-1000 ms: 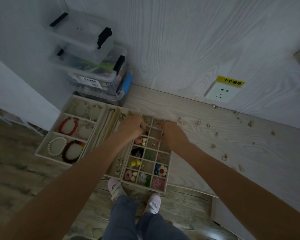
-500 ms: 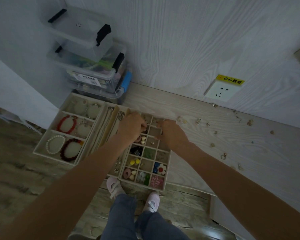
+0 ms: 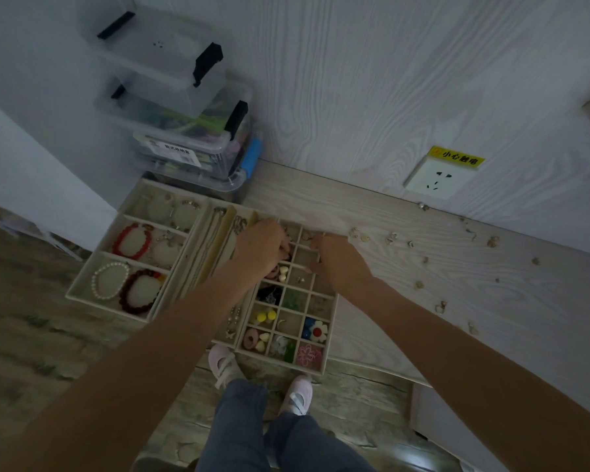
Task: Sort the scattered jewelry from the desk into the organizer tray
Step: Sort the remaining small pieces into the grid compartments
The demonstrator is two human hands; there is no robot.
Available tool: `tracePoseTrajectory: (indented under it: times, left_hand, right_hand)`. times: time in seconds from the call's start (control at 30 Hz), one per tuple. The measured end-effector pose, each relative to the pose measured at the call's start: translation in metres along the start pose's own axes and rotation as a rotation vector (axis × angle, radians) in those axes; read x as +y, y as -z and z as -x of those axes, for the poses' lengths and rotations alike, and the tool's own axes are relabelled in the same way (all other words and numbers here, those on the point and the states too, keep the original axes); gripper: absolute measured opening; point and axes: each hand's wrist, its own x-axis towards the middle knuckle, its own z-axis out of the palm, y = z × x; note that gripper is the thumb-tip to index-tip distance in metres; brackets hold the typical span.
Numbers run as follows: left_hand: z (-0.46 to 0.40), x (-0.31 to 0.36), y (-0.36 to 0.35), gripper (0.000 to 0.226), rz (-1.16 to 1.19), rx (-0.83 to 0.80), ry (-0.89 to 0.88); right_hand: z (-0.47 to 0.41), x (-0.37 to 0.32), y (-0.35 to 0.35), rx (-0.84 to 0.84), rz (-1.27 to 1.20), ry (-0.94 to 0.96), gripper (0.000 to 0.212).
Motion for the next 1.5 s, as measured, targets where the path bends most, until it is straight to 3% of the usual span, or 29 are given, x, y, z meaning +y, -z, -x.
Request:
tracePoseTrajectory:
  times: [1.0,1.33,1.43,1.5]
  left_hand:
    - [0.002,0.001,-0.008,0.013,0.032,0.003,0.212]
    - [0.006,0.000,-0.006,0.017,0.054,-0.010,0.198]
    - [0.012,-0.004,-0.002,0.016,0.147,0.007,0.175]
    - [0.016,-0.004,0.001,0.018,0.223,0.064,0.149]
  right_hand:
    - [0.005,-0.002,0.000,-0.021,0.004,-0.010,0.050]
    - [0.005,-0.002,0.003,-0.032,-0.001,-0.006,0.050]
    - [0.001,-0.001,0.009,-0.026,-0.124,-0.010,0.043]
    - [-0.003,-0.001,0.014,0.004,-0.406,-0.085,0.034]
